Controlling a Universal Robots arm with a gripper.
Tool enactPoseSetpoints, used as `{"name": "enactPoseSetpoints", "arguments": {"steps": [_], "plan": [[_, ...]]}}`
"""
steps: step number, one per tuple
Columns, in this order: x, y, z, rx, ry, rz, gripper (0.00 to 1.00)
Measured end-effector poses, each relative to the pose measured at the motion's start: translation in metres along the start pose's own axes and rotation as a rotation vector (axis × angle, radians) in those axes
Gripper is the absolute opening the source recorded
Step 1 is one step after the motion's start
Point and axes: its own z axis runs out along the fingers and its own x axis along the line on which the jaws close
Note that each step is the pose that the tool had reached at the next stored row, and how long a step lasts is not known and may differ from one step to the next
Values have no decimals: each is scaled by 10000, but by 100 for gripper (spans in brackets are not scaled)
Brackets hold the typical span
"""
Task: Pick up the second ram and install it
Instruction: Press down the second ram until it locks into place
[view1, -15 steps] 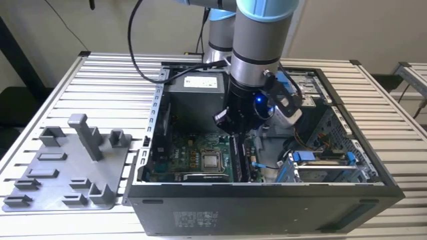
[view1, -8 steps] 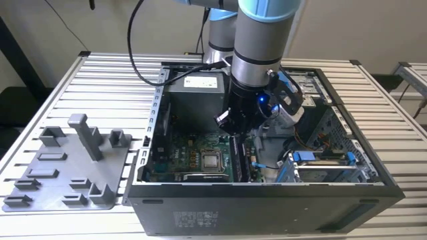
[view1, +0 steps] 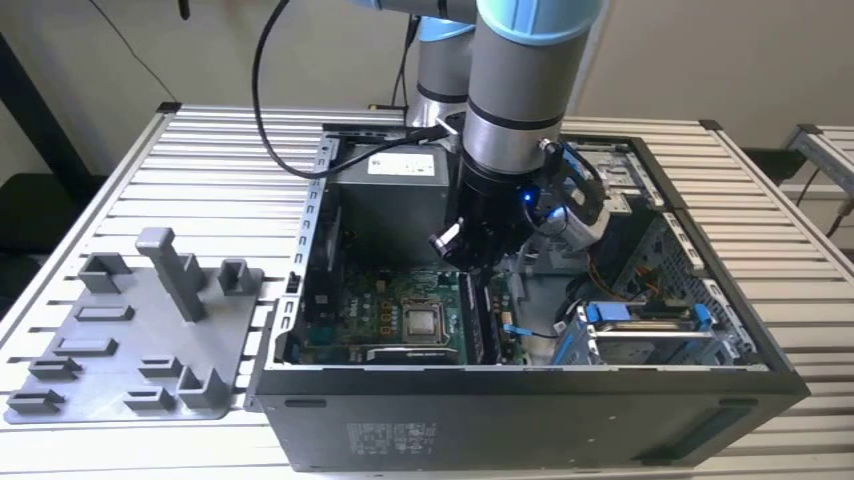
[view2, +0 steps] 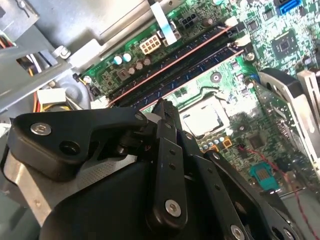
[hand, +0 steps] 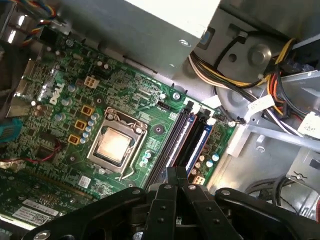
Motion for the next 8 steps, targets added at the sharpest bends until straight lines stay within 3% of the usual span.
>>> {"name": "enactPoseSetpoints", "arguments": {"steps": [8], "plan": [[0, -1, 0, 2, -4, -840, 11]]}}
